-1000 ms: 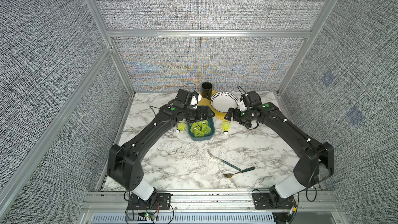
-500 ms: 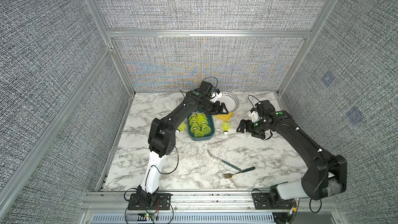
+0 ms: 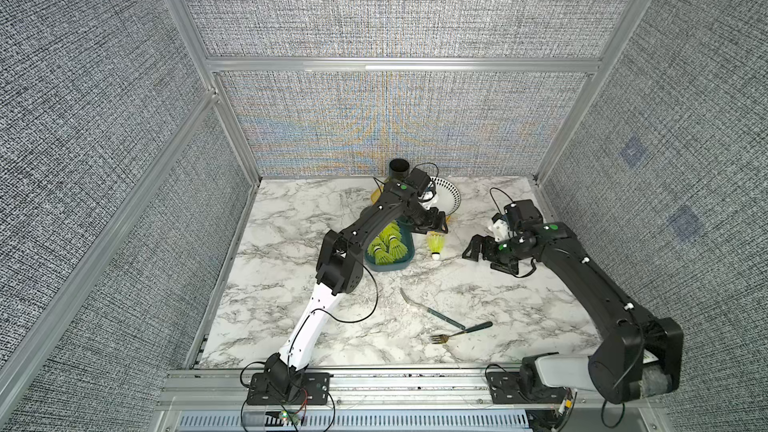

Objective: Put the shuttlecocks into the storage box
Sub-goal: Pick up the shuttlecock at the center of the board.

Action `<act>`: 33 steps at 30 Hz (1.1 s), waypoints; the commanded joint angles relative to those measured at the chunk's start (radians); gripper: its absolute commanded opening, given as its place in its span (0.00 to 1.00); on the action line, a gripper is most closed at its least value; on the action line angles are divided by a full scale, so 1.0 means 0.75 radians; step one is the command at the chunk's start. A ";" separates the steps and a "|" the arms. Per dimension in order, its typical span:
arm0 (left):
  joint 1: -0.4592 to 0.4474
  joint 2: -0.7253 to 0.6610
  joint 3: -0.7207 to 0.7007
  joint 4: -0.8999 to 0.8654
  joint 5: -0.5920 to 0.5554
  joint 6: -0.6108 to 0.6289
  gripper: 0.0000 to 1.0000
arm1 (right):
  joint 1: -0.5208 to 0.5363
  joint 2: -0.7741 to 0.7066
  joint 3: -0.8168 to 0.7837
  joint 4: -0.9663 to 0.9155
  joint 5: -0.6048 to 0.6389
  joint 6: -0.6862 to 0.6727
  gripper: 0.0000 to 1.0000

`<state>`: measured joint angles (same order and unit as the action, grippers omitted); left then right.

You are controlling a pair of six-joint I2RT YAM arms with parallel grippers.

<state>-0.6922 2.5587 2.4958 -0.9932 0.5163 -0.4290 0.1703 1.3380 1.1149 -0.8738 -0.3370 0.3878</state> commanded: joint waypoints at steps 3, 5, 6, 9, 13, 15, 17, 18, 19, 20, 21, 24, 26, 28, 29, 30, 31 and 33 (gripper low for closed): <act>-0.007 0.028 0.020 0.040 -0.060 -0.087 0.80 | -0.002 -0.026 -0.022 0.026 -0.038 0.012 0.98; -0.006 0.032 0.028 0.064 -0.069 -0.090 0.80 | -0.006 -0.032 -0.030 0.026 -0.042 0.009 0.98; -0.006 0.036 0.031 0.077 -0.069 -0.094 0.81 | -0.006 -0.036 -0.034 0.024 -0.043 0.007 0.98; -0.008 0.065 0.054 0.113 -0.055 -0.120 0.81 | -0.010 -0.047 -0.050 0.022 -0.049 0.002 0.98; -0.015 0.134 0.139 0.128 -0.011 -0.153 0.81 | -0.019 -0.062 -0.062 0.016 -0.054 -0.005 0.98; -0.020 0.157 0.165 0.130 -0.003 -0.162 0.81 | -0.026 -0.065 -0.065 0.013 -0.057 -0.010 0.98; -0.022 0.169 0.168 0.130 -0.006 -0.169 0.80 | -0.032 -0.070 -0.066 0.011 -0.058 -0.012 0.98; -0.022 0.170 0.165 0.130 -0.005 -0.168 0.81 | -0.033 -0.070 -0.067 0.011 -0.060 -0.014 0.98; -0.022 0.166 0.161 0.128 -0.006 -0.165 0.80 | -0.037 -0.070 -0.065 0.009 -0.060 -0.016 0.98; -0.024 0.160 0.154 0.128 -0.007 -0.161 0.79 | -0.039 -0.070 -0.065 0.009 -0.060 -0.016 0.98; -0.024 0.154 0.144 0.127 -0.010 -0.155 0.79 | -0.041 -0.070 -0.066 0.011 -0.062 -0.018 0.98; -0.026 0.117 0.096 0.128 -0.015 -0.136 0.78 | -0.049 -0.067 -0.071 0.013 -0.069 -0.022 0.98; -0.026 0.091 0.057 0.123 -0.006 -0.122 0.76 | -0.052 -0.060 -0.073 0.016 -0.076 -0.025 0.98; -0.029 0.067 0.014 0.117 -0.001 -0.106 0.73 | -0.054 -0.053 -0.072 0.014 -0.082 -0.031 0.98; -0.031 0.055 -0.011 0.113 0.000 -0.096 0.72 | -0.055 -0.054 -0.071 0.015 -0.086 -0.033 0.98; -0.033 0.043 -0.030 0.110 0.001 -0.087 0.71 | -0.057 -0.054 -0.071 0.019 -0.090 -0.036 0.98; -0.036 0.027 -0.052 0.110 0.002 -0.079 0.71 | -0.058 -0.054 -0.073 0.023 -0.098 -0.040 0.99; -0.040 0.003 -0.083 0.103 0.001 -0.061 0.69 | -0.065 -0.054 -0.075 0.029 -0.116 -0.047 0.99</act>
<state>-0.7189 2.5870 2.4519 -0.9073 0.5045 -0.5114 0.1253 1.2976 1.0607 -0.8585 -0.3996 0.3702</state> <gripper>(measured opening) 0.692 0.986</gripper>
